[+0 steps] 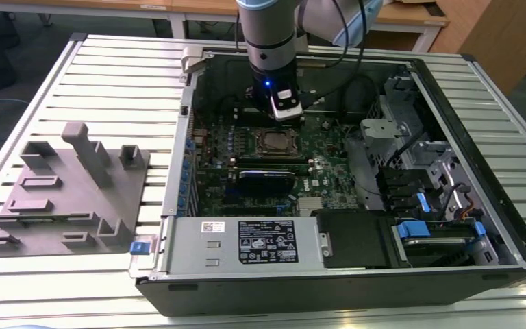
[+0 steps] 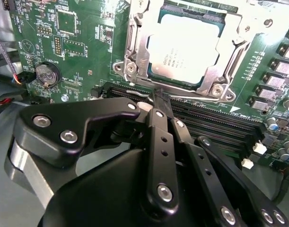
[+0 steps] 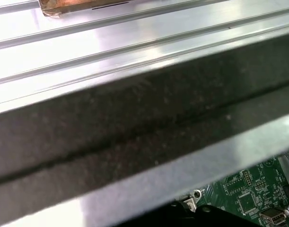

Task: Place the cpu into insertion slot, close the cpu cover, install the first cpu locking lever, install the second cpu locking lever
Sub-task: 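Install the first cpu locking lever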

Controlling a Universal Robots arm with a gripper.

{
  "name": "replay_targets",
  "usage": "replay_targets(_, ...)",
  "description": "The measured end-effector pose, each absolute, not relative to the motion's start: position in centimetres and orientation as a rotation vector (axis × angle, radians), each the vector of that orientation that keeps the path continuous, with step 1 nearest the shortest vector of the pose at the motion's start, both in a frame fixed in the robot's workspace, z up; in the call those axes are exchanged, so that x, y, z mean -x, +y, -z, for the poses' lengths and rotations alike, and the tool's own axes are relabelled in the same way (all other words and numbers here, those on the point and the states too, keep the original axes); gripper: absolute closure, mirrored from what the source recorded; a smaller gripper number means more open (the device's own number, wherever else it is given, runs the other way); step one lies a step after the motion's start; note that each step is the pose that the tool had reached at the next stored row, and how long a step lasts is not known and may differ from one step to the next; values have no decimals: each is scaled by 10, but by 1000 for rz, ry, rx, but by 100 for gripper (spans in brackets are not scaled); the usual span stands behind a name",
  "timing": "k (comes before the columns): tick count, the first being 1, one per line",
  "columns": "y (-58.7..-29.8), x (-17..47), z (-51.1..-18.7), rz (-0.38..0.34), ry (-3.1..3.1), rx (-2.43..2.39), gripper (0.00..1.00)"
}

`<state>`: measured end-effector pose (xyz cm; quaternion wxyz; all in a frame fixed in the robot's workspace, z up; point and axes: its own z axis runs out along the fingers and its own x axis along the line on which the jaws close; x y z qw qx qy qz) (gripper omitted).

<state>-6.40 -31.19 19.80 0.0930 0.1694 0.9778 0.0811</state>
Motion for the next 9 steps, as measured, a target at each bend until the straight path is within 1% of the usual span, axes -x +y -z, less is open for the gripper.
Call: replay_targets(9,-310,64,-198,-233,2898,-522,89)
